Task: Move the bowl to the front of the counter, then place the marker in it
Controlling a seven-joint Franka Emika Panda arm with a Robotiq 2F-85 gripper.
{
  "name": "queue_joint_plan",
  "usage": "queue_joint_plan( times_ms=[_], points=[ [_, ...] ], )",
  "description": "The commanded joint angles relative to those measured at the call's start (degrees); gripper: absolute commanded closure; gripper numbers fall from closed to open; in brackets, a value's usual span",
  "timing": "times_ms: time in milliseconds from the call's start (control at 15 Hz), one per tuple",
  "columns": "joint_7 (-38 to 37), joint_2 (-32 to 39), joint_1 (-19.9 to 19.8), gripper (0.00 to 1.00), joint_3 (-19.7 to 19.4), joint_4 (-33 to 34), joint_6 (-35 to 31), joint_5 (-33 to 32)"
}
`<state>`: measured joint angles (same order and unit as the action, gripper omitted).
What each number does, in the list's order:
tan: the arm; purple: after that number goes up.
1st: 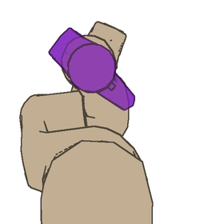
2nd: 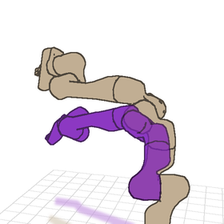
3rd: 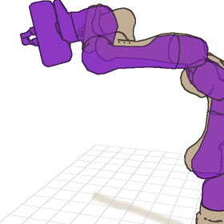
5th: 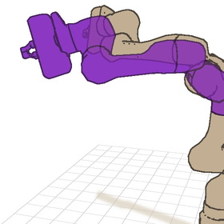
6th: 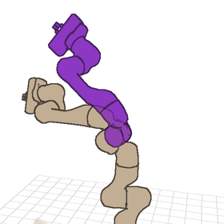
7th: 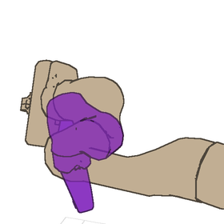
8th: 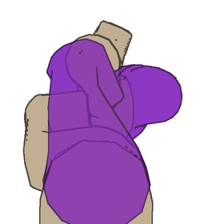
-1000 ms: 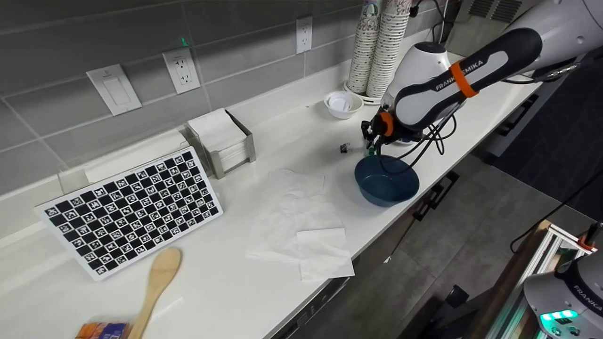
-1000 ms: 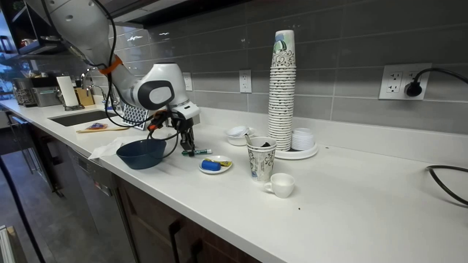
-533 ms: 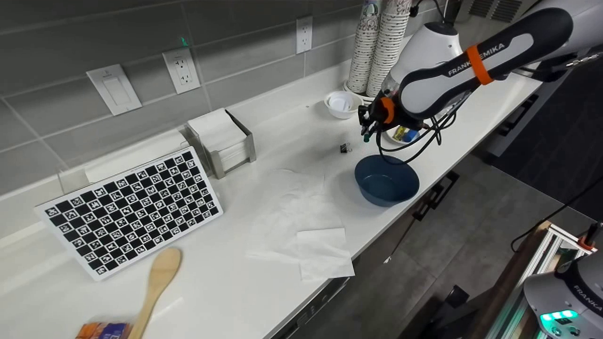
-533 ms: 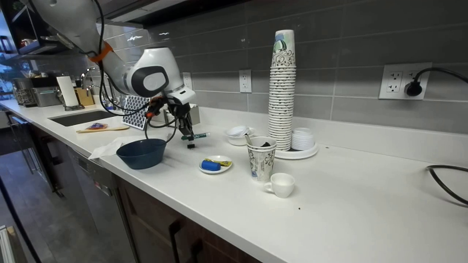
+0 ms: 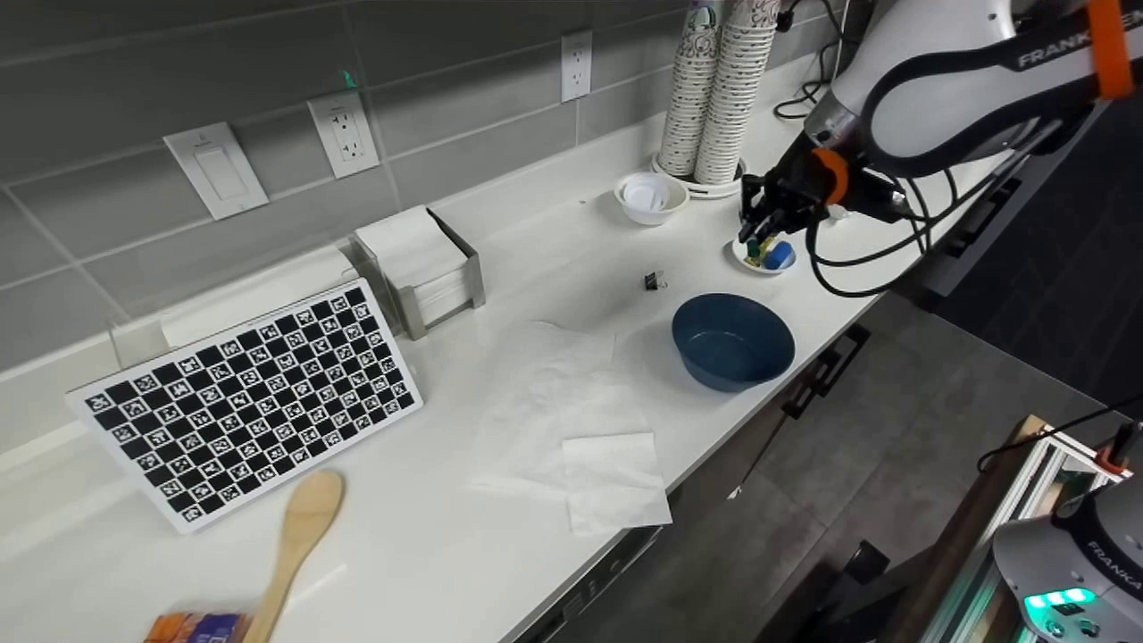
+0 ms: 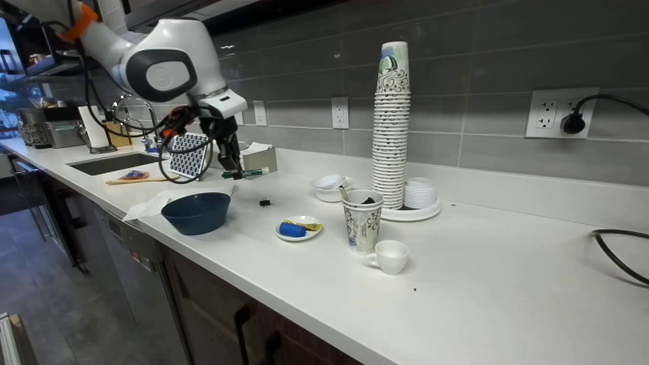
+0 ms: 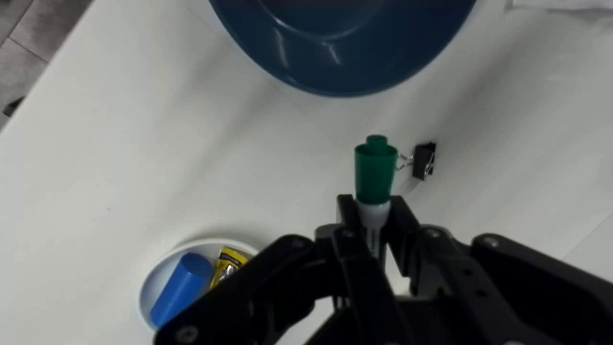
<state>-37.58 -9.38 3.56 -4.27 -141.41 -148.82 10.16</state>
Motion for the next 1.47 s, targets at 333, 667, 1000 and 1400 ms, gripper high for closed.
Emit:
queue_joint_plan(
  times_ms=[333, 667, 1000, 1400],
  points=[
    [12.32, -25.40, 4.24, 0.95, 5.54, -17.65, 10.78, 15.27],
    [4.60, -21.13, 5.31, 0.48, 14.50, -16.25, 2.83, 18.12],
    [-12.87, -13.12, -1.21, 0.12, 24.91, -15.18, -12.87, 10.28],
    [-18.54, -12.71, -2.96, 0.00, 23.29, -15.75, -12.80, 4.08]
  ],
)
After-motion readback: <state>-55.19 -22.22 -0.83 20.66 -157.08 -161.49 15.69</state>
